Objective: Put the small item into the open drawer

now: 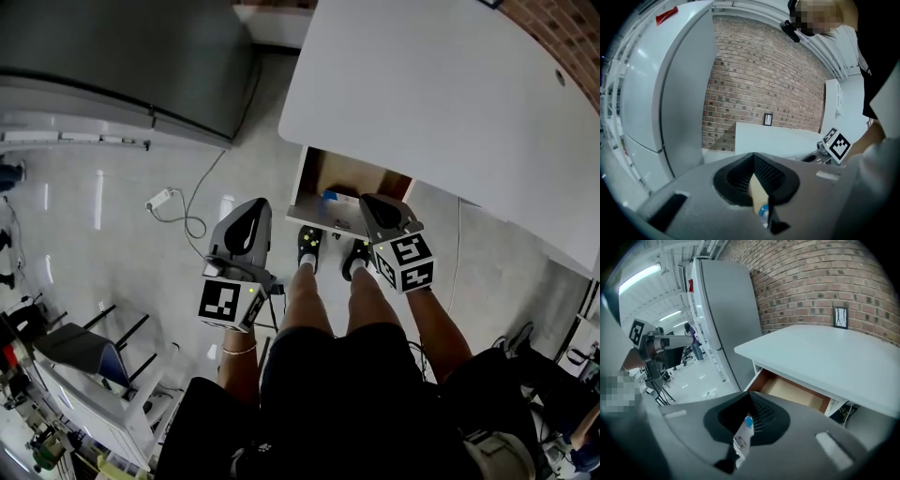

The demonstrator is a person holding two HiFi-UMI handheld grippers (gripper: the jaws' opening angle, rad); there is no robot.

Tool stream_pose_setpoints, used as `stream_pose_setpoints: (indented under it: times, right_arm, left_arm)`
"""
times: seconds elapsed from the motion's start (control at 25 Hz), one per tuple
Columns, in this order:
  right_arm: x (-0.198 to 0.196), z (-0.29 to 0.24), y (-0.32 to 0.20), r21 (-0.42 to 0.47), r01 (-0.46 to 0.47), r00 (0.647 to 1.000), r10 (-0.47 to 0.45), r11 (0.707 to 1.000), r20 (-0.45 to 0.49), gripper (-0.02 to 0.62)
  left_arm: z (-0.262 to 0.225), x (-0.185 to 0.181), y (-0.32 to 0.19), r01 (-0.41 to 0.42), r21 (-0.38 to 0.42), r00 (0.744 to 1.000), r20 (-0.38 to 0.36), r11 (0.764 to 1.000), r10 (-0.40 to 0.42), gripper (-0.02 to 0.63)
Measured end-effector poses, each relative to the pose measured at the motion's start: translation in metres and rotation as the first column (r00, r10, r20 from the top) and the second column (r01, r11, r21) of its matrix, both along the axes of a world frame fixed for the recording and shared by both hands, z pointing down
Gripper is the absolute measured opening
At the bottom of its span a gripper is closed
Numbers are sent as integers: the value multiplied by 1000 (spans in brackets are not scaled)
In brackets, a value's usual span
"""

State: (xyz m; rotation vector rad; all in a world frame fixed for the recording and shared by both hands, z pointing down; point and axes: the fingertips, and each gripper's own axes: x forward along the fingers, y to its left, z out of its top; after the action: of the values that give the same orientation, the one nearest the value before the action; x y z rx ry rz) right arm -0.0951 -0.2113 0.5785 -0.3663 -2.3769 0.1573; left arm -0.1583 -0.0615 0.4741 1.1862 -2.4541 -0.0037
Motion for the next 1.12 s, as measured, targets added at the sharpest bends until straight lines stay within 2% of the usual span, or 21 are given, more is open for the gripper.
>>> stream_pose_setpoints:
  times: [0.24, 0.6, 1.12]
  right_arm:
    - [3, -38, -17, -48, -96, 994, 99, 994, 56, 11]
    - [16, -98, -42, -86, -205, 964, 217, 975, 155, 11]
    - [26, -156, -55, -96, -256, 928, 273, 962, 255, 11]
  left_arm:
    - [-19, 8, -12, -29, 19, 999, 14, 999, 29, -9]
    - [-49, 17, -32, -92, 20, 995, 50, 996, 91, -9]
    - [-88, 26, -56, -152, 55, 984, 102, 987, 146, -9]
